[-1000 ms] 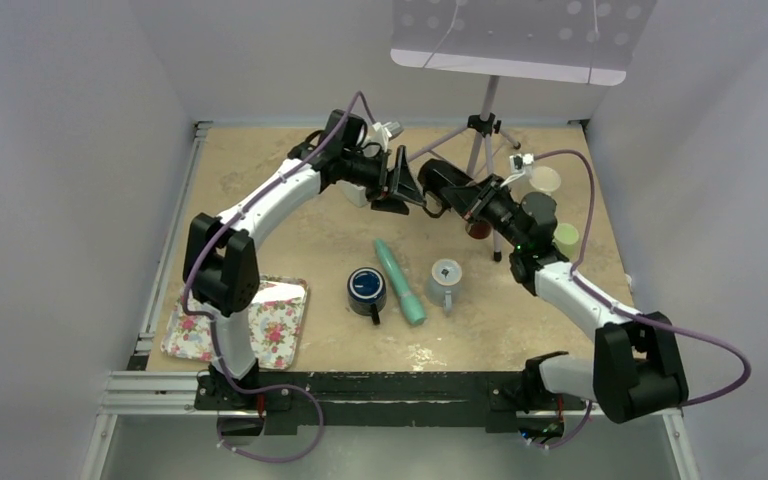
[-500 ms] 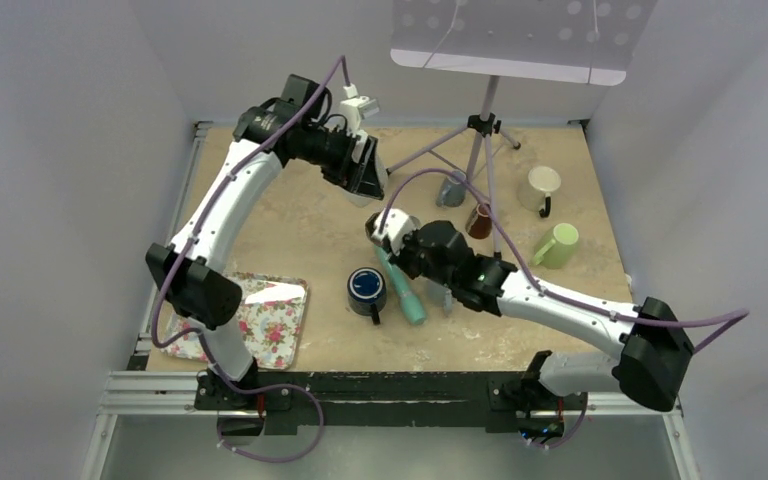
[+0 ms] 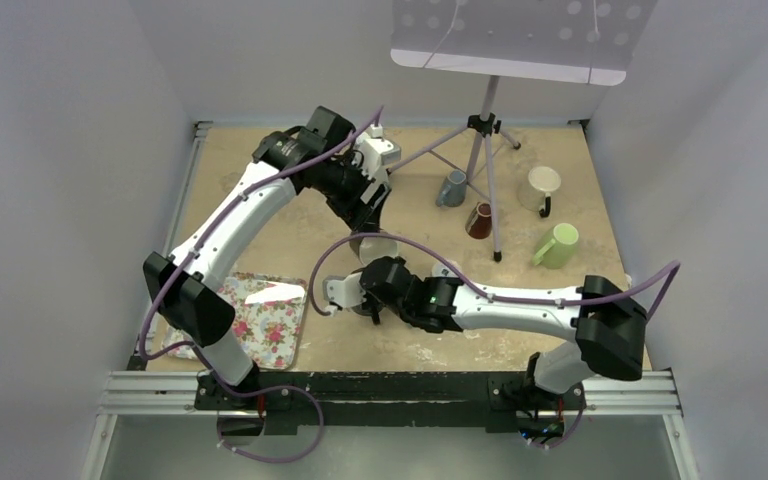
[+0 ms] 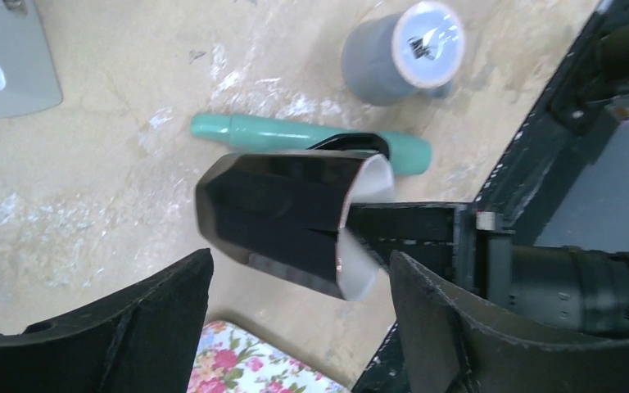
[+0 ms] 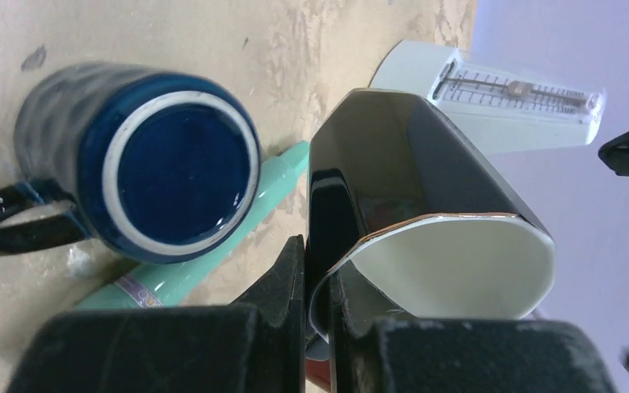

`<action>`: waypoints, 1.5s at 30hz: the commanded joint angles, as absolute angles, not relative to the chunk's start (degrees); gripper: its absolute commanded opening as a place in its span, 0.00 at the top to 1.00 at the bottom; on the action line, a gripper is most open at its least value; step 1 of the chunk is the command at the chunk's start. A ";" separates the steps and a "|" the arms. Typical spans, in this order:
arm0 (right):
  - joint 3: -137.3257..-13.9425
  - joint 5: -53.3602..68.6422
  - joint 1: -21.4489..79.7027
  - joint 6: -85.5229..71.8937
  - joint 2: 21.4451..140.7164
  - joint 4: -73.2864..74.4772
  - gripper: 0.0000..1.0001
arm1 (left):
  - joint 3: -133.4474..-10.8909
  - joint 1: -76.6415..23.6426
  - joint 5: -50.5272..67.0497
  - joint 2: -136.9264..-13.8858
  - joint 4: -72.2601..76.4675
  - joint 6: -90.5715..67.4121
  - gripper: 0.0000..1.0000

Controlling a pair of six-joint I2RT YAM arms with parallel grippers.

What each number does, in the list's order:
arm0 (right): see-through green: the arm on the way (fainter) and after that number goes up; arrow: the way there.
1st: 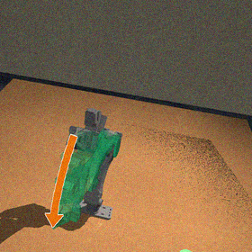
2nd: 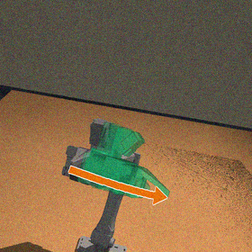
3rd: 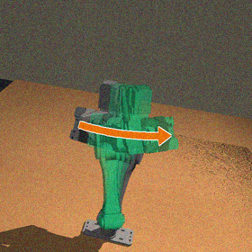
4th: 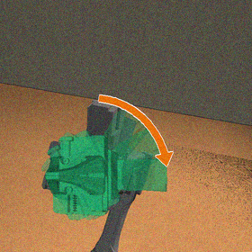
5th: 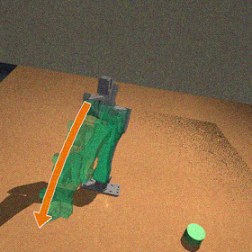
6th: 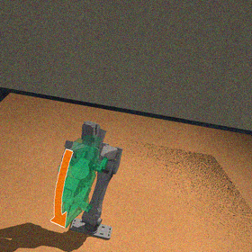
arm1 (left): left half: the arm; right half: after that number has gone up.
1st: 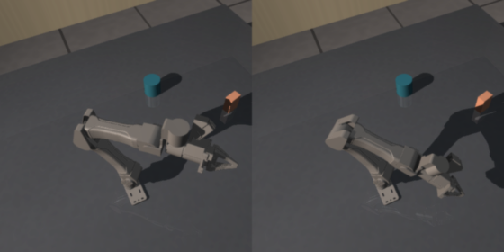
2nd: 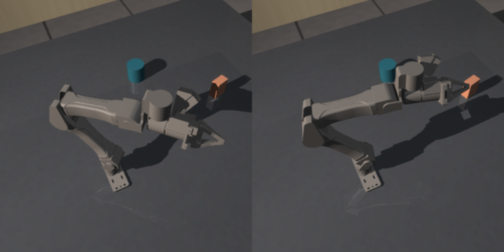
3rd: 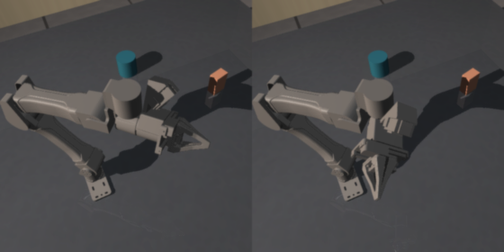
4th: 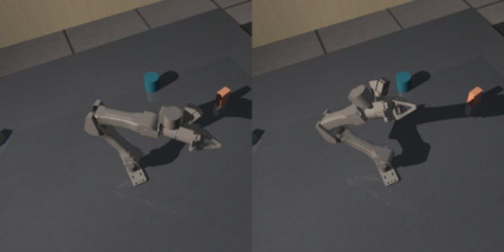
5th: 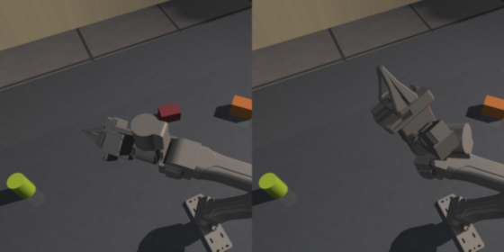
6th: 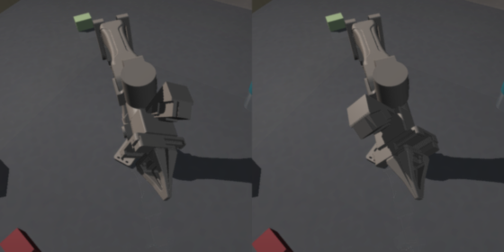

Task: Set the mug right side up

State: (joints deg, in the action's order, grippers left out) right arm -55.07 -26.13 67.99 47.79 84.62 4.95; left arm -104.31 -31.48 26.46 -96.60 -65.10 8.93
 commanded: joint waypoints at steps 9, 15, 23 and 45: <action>-60.08 -35.99 69.50 58.38 84.97 -1.61 1.00 | -93.85 -35.03 12.49 -95.70 -56.87 19.50 0.23; -60.45 -35.09 69.52 59.96 85.32 -2.75 1.00 | -92.20 -35.03 5.25 -95.67 -50.87 19.08 0.61; -59.18 -39.45 69.52 55.77 86.78 -10.29 0.86 | -89.46 -33.90 6.91 -95.46 -51.67 17.00 1.00; -55.41 -29.97 68.45 40.90 78.05 -18.98 0.33 | -80.03 6.47 8.69 -81.31 -63.35 12.03 1.00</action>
State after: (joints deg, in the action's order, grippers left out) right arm -56.38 -36.14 69.19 48.56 79.68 -15.94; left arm -81.52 -5.91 7.64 -89.84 -58.50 12.69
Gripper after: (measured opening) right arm 0.658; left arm 0.117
